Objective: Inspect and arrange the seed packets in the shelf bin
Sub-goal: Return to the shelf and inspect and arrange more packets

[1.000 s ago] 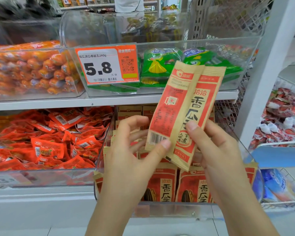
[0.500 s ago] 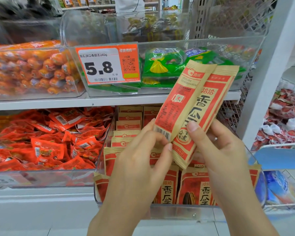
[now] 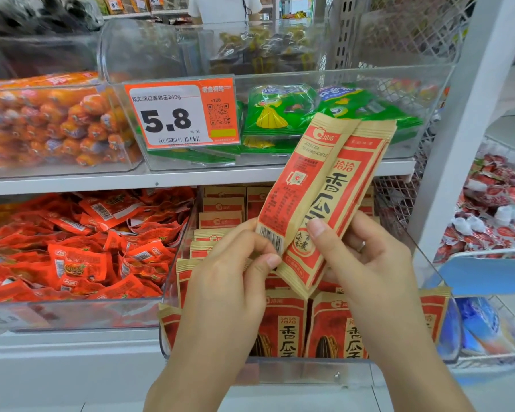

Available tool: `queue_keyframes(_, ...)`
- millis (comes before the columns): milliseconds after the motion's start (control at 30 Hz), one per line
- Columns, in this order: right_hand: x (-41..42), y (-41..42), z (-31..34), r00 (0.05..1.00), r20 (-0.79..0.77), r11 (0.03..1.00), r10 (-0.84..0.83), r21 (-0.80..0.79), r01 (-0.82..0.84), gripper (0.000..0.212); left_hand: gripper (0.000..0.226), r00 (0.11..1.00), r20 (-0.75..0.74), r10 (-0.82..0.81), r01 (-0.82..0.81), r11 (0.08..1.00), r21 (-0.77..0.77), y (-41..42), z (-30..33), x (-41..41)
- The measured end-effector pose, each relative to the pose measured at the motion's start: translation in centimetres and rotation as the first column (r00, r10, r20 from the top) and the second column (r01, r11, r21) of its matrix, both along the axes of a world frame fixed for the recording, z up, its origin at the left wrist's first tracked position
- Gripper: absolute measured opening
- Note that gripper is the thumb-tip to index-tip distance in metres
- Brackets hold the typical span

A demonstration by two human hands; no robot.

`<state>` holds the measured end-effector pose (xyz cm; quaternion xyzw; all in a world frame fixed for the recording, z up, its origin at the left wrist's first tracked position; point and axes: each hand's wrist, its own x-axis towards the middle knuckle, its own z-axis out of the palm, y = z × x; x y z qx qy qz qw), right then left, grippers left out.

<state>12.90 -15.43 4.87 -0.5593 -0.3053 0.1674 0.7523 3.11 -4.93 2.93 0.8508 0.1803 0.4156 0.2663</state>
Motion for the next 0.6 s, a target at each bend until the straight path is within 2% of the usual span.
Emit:
queue_keyframes(100, 0.1, 0.0, -0.1, 1.0, -0.009, 1.0, 0.007, -0.005, -0.007, 0.031, 0.009, 1.0, -0.017, -0.019, 0.018, 1.0, -0.018, 0.0, 0.1, 0.0)
queue_keyframes(200, 0.2, 0.1, -0.2, 1.0, -0.02, 1.0, 0.005, -0.009, -0.005, 0.032, 0.005, 0.998, -0.013, -0.065, 0.063, 0.989, -0.131, -0.3, 0.2, -0.1)
queue_keyframes(267, 0.2, 0.0, -0.2, 1.0, -0.026, 1.0, 0.012, -0.003, -0.012, 0.033, 0.019, 0.997, 0.007, -0.082, 0.081, 0.976, -0.203, -0.5, 0.5, -0.3)
queue_keyframes(367, 0.2, -0.1, -0.1, 0.999, -0.034, 0.999, 0.042, 0.006, -0.041, 0.03, 0.054, 0.995, -0.002, -0.1, 0.095, 0.943, -0.318, -0.9, 1.1, -0.6)
queue_keyframes(433, 0.1, -0.1, -0.1, 0.996, -0.027, 0.997, 0.081, -0.001, -0.081, 0.029, 0.073, 0.994, -0.04, -0.105, 0.087, 0.943, -0.321, -1.2, 1.3, -0.5)
queue_keyframes(500, 0.0, -0.1, 0.0, 0.992, -0.026, 0.992, 0.126, -0.009, -0.126, 0.031, 0.08, 0.991, -0.042, -0.124, 0.106, 0.947, -0.305, -1.1, 1.2, -0.4)
queue_keyframes(600, 0.3, -0.1, 0.2, 0.987, -0.013, 0.987, 0.159, -0.002, -0.159, 0.027, 0.075, 0.975, 0.047, -0.217, 0.215, 0.869, -0.446, -0.8, 1.3, -0.7)
